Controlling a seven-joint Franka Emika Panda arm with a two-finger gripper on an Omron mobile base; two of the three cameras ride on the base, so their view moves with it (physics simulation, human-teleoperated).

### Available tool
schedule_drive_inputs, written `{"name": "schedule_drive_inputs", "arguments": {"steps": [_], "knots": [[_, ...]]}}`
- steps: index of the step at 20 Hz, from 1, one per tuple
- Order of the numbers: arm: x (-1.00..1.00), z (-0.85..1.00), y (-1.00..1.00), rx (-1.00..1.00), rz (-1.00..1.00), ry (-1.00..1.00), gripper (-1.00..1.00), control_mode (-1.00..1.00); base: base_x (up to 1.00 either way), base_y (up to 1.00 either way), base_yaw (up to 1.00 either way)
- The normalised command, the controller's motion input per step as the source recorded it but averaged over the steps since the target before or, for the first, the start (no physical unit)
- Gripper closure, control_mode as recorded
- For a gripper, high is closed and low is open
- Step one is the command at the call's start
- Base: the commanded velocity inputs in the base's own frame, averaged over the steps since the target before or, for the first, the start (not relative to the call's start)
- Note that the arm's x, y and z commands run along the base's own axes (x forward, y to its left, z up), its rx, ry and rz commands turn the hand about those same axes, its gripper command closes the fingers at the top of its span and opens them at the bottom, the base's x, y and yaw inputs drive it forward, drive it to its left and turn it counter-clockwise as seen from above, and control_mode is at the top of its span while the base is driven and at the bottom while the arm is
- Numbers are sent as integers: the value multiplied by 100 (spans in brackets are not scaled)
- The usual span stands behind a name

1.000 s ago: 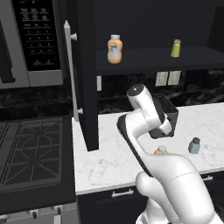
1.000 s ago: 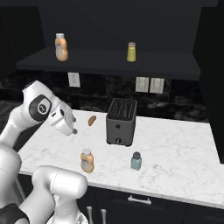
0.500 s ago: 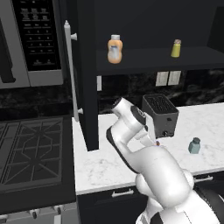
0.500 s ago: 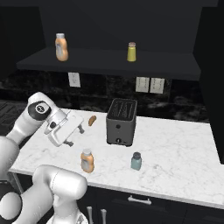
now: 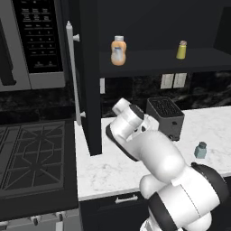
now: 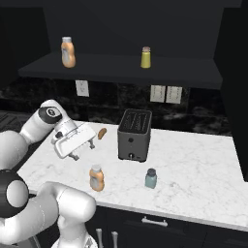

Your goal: Put the shaker and condiment bottle from the counter next to their counterparts in the cabinet.

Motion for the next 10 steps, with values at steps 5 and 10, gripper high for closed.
{"name": "schedule_drive_inputs", "arguments": {"steps": [5, 10], "knots": [[-2, -24, -7, -10, 10, 0, -100, -100, 0, 0, 0], [-23, -37, -31, -17, 12, 0, -100, -100, 0, 0, 0]]}}
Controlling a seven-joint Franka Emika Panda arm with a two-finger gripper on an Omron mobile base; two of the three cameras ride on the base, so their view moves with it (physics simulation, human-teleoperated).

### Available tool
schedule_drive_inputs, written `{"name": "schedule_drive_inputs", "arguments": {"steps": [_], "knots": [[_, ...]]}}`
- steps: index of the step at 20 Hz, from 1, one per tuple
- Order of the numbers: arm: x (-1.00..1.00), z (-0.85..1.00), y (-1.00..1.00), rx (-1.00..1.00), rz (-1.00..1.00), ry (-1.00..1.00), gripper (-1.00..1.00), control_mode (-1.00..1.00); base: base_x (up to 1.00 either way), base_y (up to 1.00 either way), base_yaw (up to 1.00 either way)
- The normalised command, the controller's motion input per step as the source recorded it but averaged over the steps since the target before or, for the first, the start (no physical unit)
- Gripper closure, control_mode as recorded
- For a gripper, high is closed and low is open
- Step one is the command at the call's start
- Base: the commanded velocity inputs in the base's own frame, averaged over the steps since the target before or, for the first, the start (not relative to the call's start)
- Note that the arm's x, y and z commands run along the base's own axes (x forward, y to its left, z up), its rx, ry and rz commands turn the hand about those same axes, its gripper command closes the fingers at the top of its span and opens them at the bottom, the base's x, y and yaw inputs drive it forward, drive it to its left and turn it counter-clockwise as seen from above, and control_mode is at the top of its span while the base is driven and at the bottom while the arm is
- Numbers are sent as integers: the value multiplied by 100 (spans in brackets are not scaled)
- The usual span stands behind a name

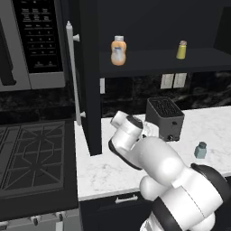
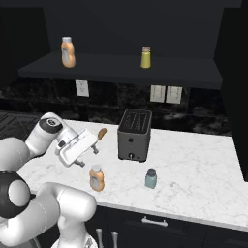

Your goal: Put the shaker and condiment bottle from the counter next to their counterparts in the cabinet.

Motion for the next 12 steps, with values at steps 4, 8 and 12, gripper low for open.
{"name": "schedule_drive_inputs", "arguments": {"steps": [4, 8, 12], "knots": [[-4, 0, -1, -1, 1, 0, -100, -100, 0, 0, 0], [-18, -18, 0, 0, 0, 0, -100, -100, 0, 0, 0], [-4, -20, -6, 0, 0, -1, -100, -100, 0, 0, 0]]}}
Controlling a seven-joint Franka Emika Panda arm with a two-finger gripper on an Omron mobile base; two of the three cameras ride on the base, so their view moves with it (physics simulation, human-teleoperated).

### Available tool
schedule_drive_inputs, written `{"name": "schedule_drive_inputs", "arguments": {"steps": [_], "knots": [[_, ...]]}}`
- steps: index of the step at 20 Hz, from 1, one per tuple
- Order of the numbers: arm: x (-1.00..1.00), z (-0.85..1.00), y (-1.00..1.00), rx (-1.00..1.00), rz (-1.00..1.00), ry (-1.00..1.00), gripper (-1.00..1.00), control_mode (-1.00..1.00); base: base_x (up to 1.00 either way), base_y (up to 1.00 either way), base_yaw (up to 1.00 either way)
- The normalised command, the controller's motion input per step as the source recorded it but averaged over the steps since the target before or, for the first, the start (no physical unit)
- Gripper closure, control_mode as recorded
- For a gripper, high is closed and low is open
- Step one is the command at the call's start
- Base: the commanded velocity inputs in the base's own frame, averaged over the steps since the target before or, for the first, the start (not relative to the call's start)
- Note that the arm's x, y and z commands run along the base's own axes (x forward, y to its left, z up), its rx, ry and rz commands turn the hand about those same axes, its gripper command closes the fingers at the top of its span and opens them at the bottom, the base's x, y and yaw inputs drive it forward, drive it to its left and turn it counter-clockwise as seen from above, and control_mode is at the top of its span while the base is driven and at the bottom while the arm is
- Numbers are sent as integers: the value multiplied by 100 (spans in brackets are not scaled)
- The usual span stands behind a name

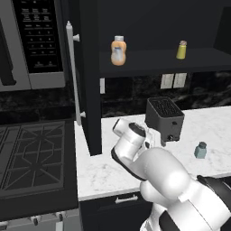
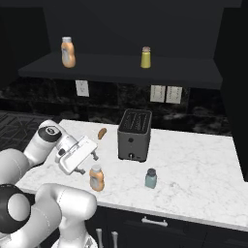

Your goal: Put the shaker and condiment bottle from the counter next to their counterparts in the cabinet.

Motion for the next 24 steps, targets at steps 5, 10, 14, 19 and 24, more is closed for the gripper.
{"name": "schedule_drive_inputs", "arguments": {"steps": [5, 10, 14, 19, 24], "knots": [[5, 0, -12, 0, 0, 0, -100, -100, 0, 0, 0], [15, -7, -4, 0, 0, 0, -100, -100, 0, 0, 0], [11, -30, 0, 0, 0, 0, -100, -100, 0, 0, 0], [11, -19, 0, 0, 0, 0, -100, -100, 0, 0, 0], [2, -17, -6, 0, 0, 0, -100, -100, 0, 0, 0]]}}
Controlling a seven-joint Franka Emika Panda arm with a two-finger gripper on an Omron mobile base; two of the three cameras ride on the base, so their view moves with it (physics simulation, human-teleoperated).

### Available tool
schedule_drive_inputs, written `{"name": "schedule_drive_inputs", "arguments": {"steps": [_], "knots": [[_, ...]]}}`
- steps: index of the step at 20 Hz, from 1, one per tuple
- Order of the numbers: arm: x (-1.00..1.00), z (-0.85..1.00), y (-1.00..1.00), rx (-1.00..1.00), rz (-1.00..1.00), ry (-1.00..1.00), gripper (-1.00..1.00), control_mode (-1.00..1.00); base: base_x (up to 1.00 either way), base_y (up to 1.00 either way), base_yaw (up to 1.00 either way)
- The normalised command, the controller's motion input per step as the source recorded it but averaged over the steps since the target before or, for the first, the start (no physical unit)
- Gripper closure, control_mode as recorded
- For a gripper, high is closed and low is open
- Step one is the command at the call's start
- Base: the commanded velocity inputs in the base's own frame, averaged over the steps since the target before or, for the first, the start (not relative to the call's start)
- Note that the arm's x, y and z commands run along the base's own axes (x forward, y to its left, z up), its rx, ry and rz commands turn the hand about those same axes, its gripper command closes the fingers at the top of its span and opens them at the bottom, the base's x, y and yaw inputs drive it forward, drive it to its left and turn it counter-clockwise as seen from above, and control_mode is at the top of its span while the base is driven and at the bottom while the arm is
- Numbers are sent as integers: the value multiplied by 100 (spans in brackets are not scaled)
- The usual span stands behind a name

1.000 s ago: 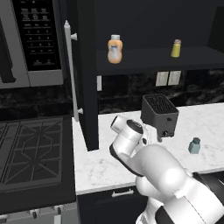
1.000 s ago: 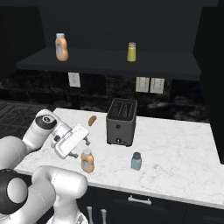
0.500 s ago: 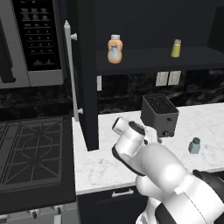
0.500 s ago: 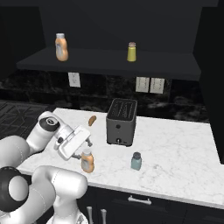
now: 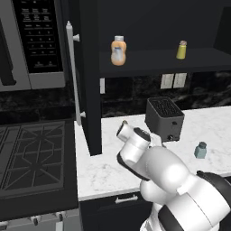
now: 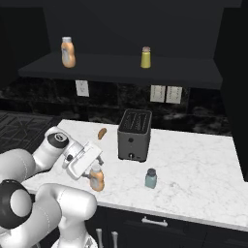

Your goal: Put the shaker and condiment bottle from the counter next to their counterparts in the cabinet.

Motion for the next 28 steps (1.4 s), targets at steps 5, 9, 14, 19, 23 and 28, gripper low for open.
{"name": "schedule_drive_inputs", "arguments": {"steps": [5, 9, 14, 19, 23, 28], "knots": [[0, -14, -13, 0, 0, 0, -100, -100, 0, 0, 0], [0, -21, -1, 0, 0, 0, 100, -100, 0, 0, 0], [-3, -1, 0, 0, 0, 3, 100, -100, 0, 0, 0], [0, 22, 0, 0, 4, 0, 100, -100, 0, 0, 0], [0, 69, 0, -6, 13, -1, 100, -100, 0, 0, 0], [-4, 75, 0, -10, 18, -4, 100, -100, 0, 0, 0]]}}
